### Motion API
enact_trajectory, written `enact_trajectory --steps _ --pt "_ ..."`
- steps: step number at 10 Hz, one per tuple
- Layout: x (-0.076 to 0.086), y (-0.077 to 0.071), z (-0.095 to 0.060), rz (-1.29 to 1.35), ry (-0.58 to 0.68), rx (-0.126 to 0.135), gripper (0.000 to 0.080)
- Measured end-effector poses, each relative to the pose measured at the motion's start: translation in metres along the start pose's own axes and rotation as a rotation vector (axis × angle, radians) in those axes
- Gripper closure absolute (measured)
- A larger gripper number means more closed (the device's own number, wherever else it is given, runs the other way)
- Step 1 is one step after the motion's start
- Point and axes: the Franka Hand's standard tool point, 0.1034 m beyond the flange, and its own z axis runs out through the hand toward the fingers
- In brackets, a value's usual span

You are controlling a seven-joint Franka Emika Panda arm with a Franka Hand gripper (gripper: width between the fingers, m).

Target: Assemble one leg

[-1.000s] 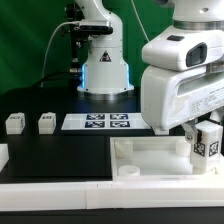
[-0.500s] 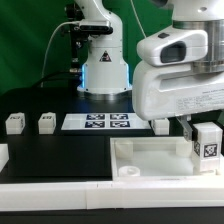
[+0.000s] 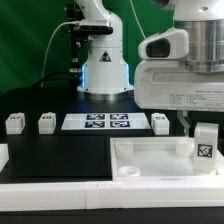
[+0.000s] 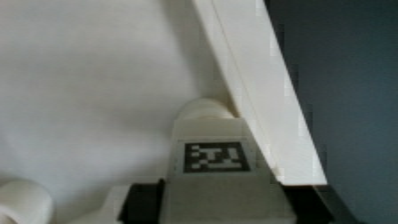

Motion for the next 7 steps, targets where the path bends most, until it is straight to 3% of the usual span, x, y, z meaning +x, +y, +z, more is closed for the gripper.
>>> enact_trajectory --steps 6,7 --pt "-0.0022 -0.003 0.001 0.592 -0.016 0.014 0.0505" --pt "-0.0033 -0.0041 0.0013 0.607 -0.018 0.014 0.0432"
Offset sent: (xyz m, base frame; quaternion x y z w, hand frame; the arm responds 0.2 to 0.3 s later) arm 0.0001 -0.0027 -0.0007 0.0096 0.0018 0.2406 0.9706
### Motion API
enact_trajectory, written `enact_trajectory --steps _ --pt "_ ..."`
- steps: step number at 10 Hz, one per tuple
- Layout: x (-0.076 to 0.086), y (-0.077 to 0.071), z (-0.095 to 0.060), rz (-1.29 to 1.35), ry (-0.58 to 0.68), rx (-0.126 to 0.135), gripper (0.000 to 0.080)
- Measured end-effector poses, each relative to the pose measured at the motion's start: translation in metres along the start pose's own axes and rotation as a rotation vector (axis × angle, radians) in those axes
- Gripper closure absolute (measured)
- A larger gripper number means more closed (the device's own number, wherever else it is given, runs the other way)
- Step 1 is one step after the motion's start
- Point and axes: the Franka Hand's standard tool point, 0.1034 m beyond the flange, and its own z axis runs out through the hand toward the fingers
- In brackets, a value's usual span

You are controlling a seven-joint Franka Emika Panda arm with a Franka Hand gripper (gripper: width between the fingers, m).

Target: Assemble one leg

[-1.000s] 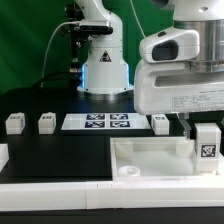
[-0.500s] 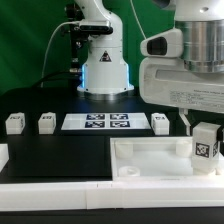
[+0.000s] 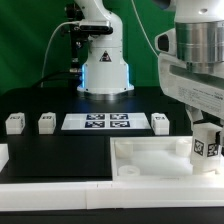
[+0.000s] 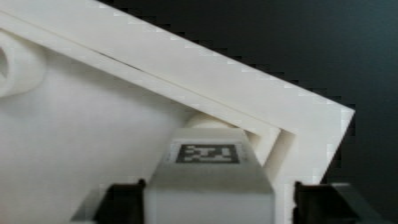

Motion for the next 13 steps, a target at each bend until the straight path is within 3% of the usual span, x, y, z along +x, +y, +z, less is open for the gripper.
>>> enact_trajectory --steps 1,2,3,13 --pt "-0.0001 0.0 0.0002 -0.036 0.0 0.0 0.0251" --pt "-0.0003 0.0 0.0003 -0.063 0.0 0.0 0.0251" --pt "-0.0007 0.0 0.0005 -0.074 0.0 -0.001 0.0172" --pt "0.0037 0.0028 0.0043 -1.302 0.004 -0.02 0.0151"
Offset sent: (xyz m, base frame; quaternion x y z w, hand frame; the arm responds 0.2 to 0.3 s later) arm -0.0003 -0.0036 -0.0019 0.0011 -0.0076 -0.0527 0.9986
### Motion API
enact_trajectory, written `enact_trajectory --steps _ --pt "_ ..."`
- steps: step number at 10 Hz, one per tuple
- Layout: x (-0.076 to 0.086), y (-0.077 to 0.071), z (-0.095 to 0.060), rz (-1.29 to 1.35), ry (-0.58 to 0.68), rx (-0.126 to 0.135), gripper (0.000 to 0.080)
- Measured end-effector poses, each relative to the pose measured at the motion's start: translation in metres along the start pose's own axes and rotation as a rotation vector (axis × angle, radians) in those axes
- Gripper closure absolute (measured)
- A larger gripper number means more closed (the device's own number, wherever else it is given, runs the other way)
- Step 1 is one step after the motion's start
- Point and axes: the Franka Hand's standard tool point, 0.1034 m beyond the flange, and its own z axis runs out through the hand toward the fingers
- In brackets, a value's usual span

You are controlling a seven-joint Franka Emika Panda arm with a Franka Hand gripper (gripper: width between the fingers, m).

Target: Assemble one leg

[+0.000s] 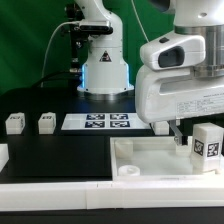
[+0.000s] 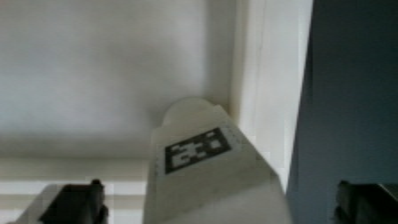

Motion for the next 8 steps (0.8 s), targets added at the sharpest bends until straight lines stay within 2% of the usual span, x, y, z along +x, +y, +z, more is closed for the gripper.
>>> enact_trajectory --steps 3,6,7,8 --pt "0.0001 0.0038 -0.0002 -0.338 -0.002 -0.014 0.0151" --pt "0.0002 0.0043 -0.0003 -0.358 -0.002 -0.014 0.0173" --pt "0.0002 0.0043 -0.0003 -0.358 -0.002 -0.014 0.035" --pt "0.0002 0.0045 -0.0003 -0.358 -0.002 -0.014 0.0484"
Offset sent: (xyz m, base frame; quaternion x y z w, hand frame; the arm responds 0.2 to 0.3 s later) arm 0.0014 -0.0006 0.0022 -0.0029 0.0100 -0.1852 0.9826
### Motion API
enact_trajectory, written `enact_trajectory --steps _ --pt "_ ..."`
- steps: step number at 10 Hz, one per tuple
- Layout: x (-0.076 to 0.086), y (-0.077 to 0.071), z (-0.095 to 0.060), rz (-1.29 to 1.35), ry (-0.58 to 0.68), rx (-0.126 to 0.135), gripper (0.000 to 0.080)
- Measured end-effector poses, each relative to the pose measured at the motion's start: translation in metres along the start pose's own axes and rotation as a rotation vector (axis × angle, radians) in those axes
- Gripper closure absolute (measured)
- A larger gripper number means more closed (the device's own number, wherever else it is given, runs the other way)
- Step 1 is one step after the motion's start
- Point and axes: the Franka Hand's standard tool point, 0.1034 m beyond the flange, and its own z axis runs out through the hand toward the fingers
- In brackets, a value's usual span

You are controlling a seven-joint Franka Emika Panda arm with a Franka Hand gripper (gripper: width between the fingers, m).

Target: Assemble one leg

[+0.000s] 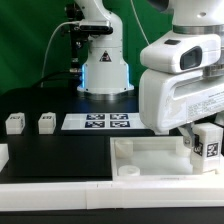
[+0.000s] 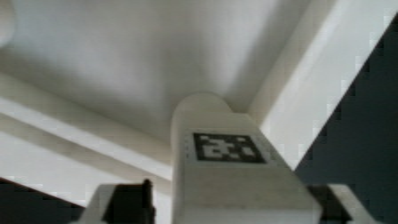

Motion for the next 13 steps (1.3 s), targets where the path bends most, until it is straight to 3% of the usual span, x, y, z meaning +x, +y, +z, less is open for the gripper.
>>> enact_trajectory --steps 4,13 --pt "-0.0001 0.0003 0.0 0.051 0.0 0.0 0.0509" --pt "0.0029 -0.0023 0.0015 1.199 0.027 -0.002 0.0506"
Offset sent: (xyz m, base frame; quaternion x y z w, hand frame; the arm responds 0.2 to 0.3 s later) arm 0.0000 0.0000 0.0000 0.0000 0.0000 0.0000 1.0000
